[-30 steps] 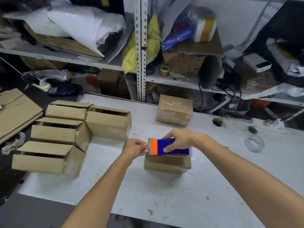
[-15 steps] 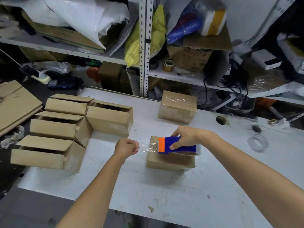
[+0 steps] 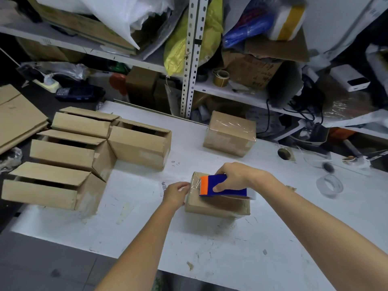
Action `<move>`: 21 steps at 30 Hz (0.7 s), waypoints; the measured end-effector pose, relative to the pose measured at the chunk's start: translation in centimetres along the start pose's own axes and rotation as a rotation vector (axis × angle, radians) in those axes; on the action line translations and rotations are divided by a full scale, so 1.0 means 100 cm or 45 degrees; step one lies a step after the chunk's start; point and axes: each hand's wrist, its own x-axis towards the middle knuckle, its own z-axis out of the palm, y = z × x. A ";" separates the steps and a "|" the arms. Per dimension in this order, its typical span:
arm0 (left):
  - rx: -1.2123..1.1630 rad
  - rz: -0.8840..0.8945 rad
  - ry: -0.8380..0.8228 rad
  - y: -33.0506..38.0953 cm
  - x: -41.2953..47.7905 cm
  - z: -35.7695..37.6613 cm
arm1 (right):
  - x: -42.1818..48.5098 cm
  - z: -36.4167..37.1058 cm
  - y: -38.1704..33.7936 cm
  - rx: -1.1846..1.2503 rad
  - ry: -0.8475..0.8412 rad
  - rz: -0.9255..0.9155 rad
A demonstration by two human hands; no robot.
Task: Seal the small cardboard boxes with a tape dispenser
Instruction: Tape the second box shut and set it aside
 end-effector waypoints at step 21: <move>0.169 0.256 0.154 0.025 -0.025 0.008 | -0.027 -0.008 0.025 -0.025 -0.054 0.048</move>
